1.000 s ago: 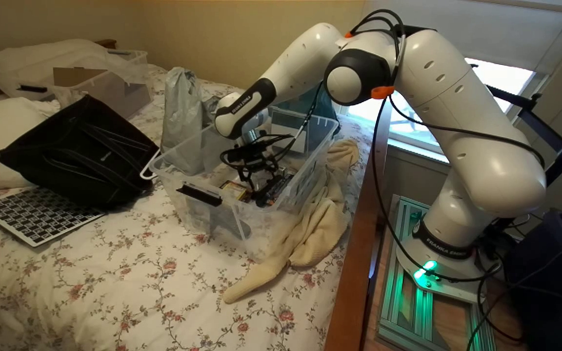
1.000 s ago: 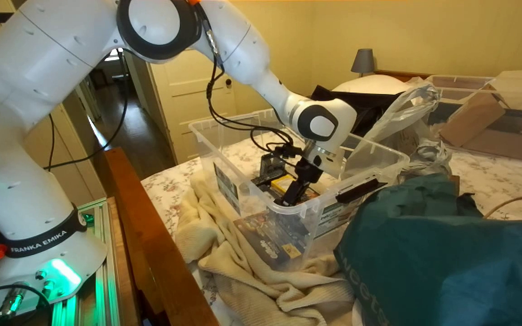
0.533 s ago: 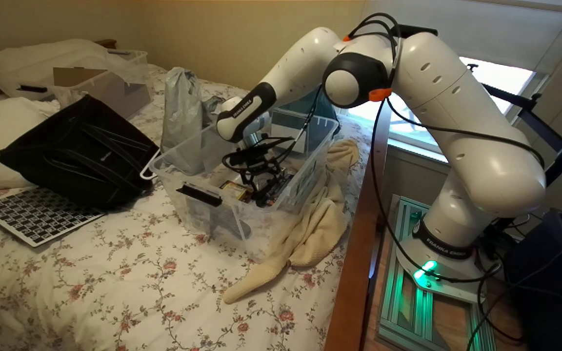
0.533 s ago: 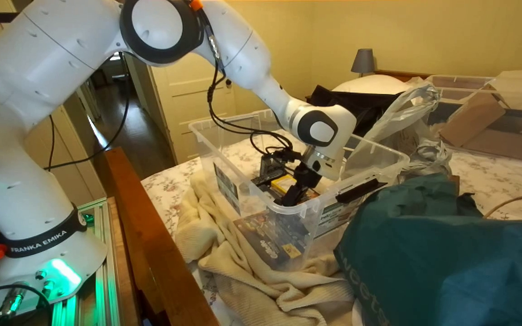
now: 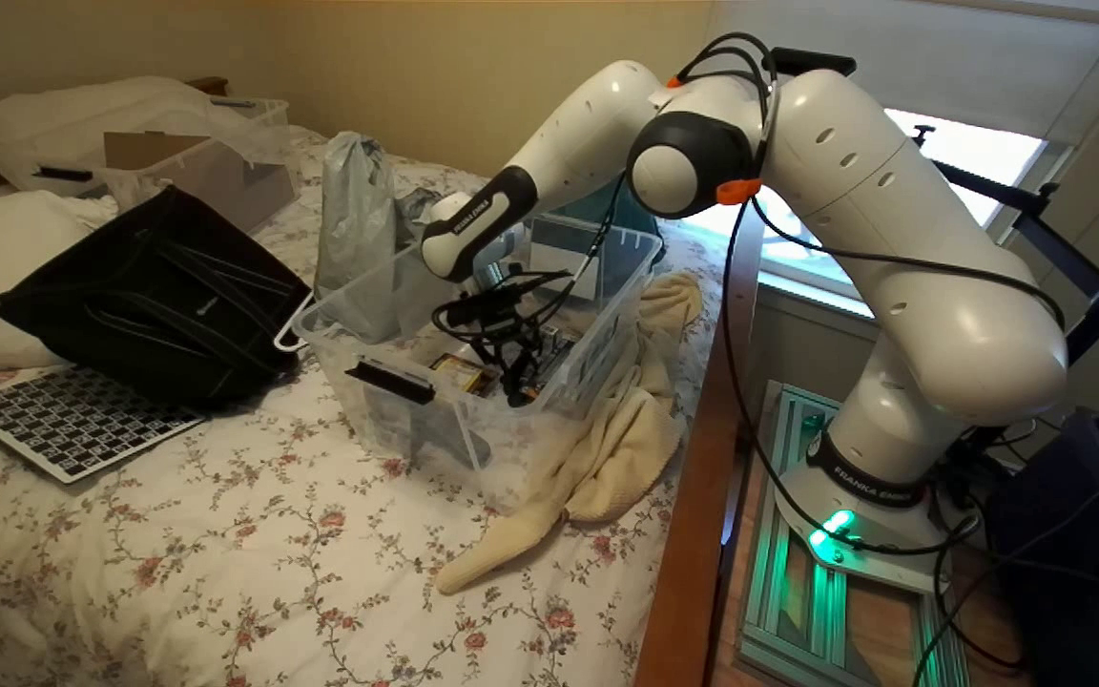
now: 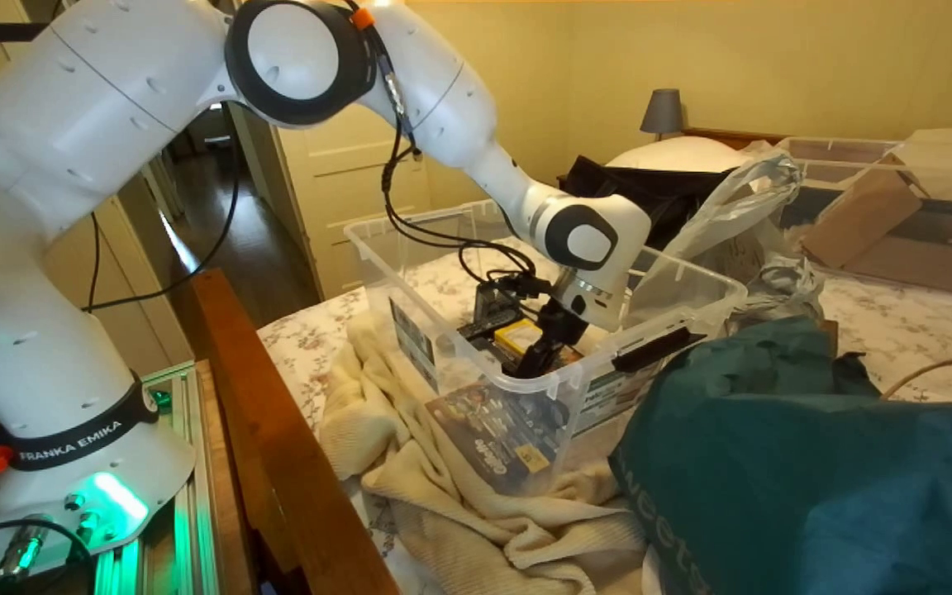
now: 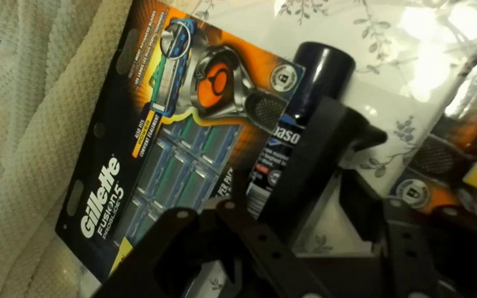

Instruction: Remove the black remote from the storage dish

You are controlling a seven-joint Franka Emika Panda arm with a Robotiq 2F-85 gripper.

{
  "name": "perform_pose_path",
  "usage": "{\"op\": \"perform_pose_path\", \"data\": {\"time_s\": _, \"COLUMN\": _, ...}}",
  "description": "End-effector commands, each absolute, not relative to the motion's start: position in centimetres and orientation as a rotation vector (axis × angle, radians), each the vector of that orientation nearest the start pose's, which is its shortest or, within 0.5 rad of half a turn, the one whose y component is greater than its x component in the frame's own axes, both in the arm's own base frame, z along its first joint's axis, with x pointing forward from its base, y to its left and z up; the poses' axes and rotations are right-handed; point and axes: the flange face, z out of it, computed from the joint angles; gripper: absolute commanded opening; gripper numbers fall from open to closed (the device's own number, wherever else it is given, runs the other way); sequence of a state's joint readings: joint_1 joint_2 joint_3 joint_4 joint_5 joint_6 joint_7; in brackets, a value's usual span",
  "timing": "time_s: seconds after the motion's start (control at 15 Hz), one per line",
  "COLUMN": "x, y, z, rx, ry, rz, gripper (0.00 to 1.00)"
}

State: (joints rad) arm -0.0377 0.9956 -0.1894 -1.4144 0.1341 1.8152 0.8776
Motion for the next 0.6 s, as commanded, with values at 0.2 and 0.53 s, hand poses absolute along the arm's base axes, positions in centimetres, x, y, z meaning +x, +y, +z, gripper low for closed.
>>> {"op": "perform_pose_path", "data": {"time_s": 0.2, "x": 64.3, "y": -12.2, "z": 9.1, "rx": -2.728, "ry": 1.803, "rz": 0.844, "gripper": 0.10}}
{"op": "perform_pose_path", "data": {"time_s": 0.53, "x": 64.3, "y": -12.8, "z": 10.3, "rx": -2.702, "ry": 1.817, "rz": 0.784, "gripper": 0.03}}
